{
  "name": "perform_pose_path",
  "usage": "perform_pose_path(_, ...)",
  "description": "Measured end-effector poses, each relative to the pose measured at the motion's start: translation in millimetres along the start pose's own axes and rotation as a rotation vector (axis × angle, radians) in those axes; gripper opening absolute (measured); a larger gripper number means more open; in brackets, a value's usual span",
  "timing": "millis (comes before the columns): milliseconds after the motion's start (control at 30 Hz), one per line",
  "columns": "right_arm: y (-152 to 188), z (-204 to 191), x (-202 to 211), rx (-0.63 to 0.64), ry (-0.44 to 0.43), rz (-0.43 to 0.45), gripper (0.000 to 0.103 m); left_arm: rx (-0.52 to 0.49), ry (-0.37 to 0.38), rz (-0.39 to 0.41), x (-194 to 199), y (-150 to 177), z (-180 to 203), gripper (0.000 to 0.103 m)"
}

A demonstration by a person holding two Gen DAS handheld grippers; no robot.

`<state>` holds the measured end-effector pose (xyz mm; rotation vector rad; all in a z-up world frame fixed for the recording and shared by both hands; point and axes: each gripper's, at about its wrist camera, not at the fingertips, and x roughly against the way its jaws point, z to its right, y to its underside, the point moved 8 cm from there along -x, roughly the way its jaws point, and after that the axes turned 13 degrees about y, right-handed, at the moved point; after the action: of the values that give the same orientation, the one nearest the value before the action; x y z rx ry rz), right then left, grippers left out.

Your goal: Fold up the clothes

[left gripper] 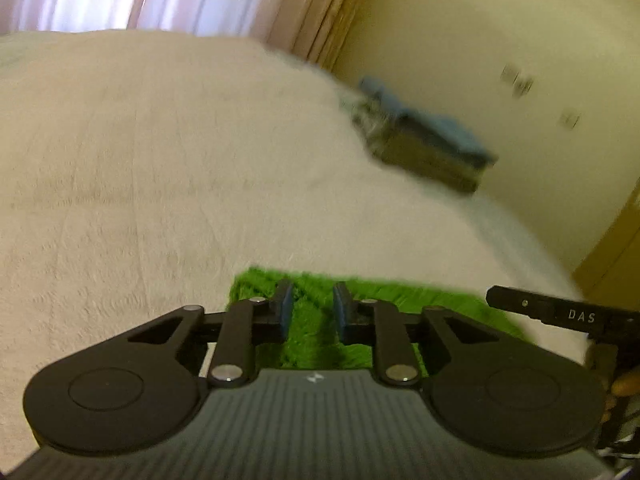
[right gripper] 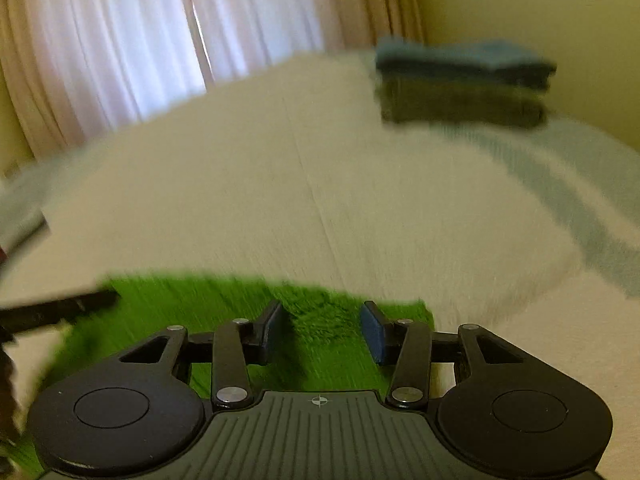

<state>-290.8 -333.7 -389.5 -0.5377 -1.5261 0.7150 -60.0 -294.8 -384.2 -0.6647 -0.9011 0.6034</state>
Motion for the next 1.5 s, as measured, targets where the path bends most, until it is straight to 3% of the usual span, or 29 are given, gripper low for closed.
perform_pose_path(67,9.5,-1.1,-2.8,0.049,0.024,0.012,0.045,-0.001,-0.031,0.011,-8.5,11.6,-11.5,0.007)
perform_pose_path(233,15.7,15.5,15.9,0.03,0.05,-0.002,0.045,0.029,-0.054,0.036,1.7,16.1,-9.1,0.004)
perform_pose_path(433,29.0,21.0,92.4,-0.016,-0.004,0.096,0.045,0.009,-0.067,0.079,48.1,24.0,29.5,0.008)
perform_pose_path(567,66.0,16.2,90.2,0.069,0.045,0.042,0.045,0.014,-0.083,0.041,56.1,57.6,41.5,0.009)
perform_pose_path(667,74.6,19.9,85.1,0.043,0.049,0.026,0.045,0.043,-0.114,0.035,55.6,74.2,38.6,0.009)
perform_pose_path(900,68.9,14.7,136.8,0.038,0.004,0.127,0.045,0.068,-0.179,0.054,88.0,76.7,65.5,0.01)
perform_pose_path(1000,85.1,8.9,125.2,0.051,0.007,0.063,0.045,0.077,-0.184,0.039,91.8,91.4,76.1,0.012)
perform_pose_path(1167,100.1,8.6,121.5,0.03,0.008,-0.018,0.046,0.025,-0.27,-0.014,87.8,102.7,86.0,0.012)
perform_pose_path(1233,100.5,7.2,134.1,0.033,0.002,-0.01,0.066,0.011,-0.297,-0.03,91.4,102.3,92.3,0.013)
perform_pose_path(1267,101.6,7.1,140.2,0.031,-0.002,-0.003,0.086,0.011,-0.307,-0.037,93.6,102.6,95.6,0.015)
perform_pose_path(1500,111.3,10.3,165.9,0.007,-0.007,-0.025,0.086,0.03,-0.322,-0.077,112.2,117.0,125.0,0.028)
